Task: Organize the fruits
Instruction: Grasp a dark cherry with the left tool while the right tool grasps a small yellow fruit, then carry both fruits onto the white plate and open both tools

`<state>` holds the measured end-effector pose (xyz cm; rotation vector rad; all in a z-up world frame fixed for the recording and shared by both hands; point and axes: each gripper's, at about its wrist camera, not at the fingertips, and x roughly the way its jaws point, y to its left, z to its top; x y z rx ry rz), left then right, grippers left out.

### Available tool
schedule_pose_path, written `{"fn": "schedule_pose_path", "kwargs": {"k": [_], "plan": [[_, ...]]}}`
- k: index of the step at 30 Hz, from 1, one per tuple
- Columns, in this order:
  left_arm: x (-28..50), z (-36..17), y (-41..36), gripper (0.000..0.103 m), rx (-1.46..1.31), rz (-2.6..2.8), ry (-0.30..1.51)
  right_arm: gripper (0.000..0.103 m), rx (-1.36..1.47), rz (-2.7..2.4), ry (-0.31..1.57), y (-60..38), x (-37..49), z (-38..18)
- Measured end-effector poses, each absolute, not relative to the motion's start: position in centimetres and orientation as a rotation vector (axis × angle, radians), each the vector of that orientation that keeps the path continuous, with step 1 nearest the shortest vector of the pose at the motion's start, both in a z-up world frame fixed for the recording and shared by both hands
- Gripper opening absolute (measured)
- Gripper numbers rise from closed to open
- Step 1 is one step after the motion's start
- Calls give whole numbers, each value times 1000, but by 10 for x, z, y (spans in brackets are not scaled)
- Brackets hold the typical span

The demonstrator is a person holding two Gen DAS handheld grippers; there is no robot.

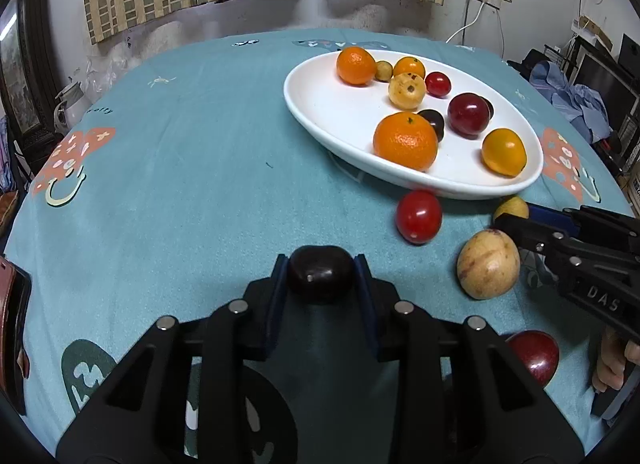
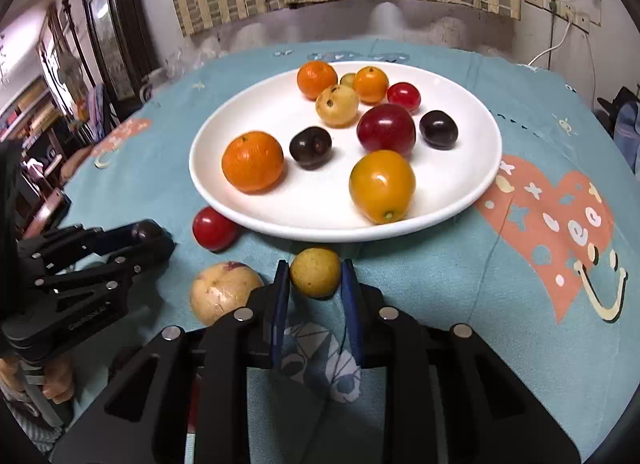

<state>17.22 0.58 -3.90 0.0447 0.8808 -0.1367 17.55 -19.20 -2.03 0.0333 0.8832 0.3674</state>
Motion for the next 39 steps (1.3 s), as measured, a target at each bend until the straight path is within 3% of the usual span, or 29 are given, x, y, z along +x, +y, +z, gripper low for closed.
{"fn": "schedule_pose_path", "kwargs": {"k": [10,20,21,23,39], "plan": [[158,-7,0,33,49,-153,789,25,111,352,778,-229,141,19],[218,39,-24,35,-2,-158,720,26,161,261,708,-229,200,36],[227,36,-26,51,-11,-157,732,28,162,235,703,-230,206,32],[230,31,-25,67,0,-120,713,74,162,210,702,-232,209,28],[189,-3,10,67,-26,-84,798,76,84,334,693,-211,147,32]]}}
